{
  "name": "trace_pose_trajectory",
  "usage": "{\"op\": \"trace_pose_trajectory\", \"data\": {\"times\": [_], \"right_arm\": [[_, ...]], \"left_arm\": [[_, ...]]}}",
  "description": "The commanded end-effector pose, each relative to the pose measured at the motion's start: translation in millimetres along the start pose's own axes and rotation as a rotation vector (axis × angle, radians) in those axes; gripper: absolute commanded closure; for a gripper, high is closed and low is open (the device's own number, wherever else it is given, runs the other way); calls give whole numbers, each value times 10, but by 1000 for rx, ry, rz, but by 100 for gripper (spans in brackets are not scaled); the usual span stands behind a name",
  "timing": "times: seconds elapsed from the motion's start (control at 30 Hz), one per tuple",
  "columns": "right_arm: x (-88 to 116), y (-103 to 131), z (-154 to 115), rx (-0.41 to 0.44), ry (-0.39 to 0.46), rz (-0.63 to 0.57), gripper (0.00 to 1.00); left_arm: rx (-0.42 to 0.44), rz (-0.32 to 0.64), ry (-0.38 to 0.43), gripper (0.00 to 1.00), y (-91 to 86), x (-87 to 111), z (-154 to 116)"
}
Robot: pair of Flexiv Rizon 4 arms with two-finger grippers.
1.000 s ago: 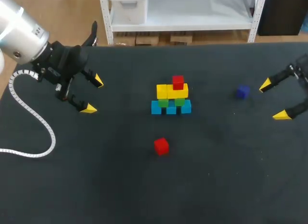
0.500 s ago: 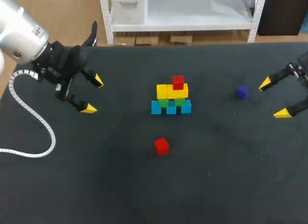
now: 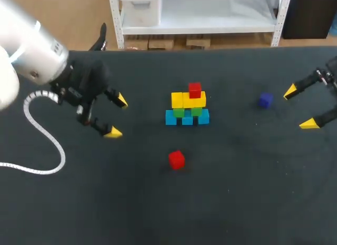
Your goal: Place the blue cubes, place green cubes on the blue cubes, place the yellow cubes on the green cubes, then place the red cubes on the yellow cubes, and place purple cube on the red cubes.
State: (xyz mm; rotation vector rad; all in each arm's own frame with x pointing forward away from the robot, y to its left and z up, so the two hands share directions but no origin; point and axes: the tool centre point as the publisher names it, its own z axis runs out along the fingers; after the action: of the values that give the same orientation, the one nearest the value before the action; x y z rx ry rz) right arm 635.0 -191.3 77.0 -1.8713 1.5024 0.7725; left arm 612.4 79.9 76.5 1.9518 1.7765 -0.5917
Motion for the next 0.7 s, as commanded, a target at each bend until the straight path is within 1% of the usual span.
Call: {"op": "trace_pose_trajectory", "data": {"times": [0.03,0.07,0.1,0.17,0.2,0.27,0.37,0.43,0.47,0.5,0.53,0.6,0.63,0.67,0.7], "right_arm": [[7,-7,6,0,-3,-1,0],[7,-7,6,0,-3,-1,0],[7,-7,6,0,-3,-1,0],[7,-7,6,0,-3,-1,0],[7,-7,6,0,-3,-1,0],[7,-7,6,0,-3,-1,0],[7,-7,6,0,-3,-1,0],[7,-7,6,0,-3,-1,0],[7,-7,6,0,-3,-1,0],[7,-7,6,0,-3,-1,0],[7,-7,6,0,-3,-1,0],[7,-7,6,0,-3,-1,0],[7,-7,6,0,-3,-1,0],[7,-7,6,0,-3,-1,0],[7,-7,6,0,-3,-1,0]], "left_arm": [[-12,84,-32,0,-210,-62,118],[11,117,-37,0,-241,-93,140],[22,128,-18,0,-260,-107,159],[52,175,-39,0,-290,-131,185],[70,205,-30,0,-302,-147,195],[104,279,-49,0,-316,-174,209],[178,395,-42,0,-319,-212,226],[220,463,-17,0,-317,-246,240],[243,505,-20,0,-318,-271,253],[276,546,1,0,-323,-303,283],[292,569,20,0,-323,-318,306],[357,656,40,0,-339,-390,394],[388,690,69,0,-344,-424,437],[414,725,78,0,-354,-457,475],[424,739,83,0,-357,-495,507]]}}
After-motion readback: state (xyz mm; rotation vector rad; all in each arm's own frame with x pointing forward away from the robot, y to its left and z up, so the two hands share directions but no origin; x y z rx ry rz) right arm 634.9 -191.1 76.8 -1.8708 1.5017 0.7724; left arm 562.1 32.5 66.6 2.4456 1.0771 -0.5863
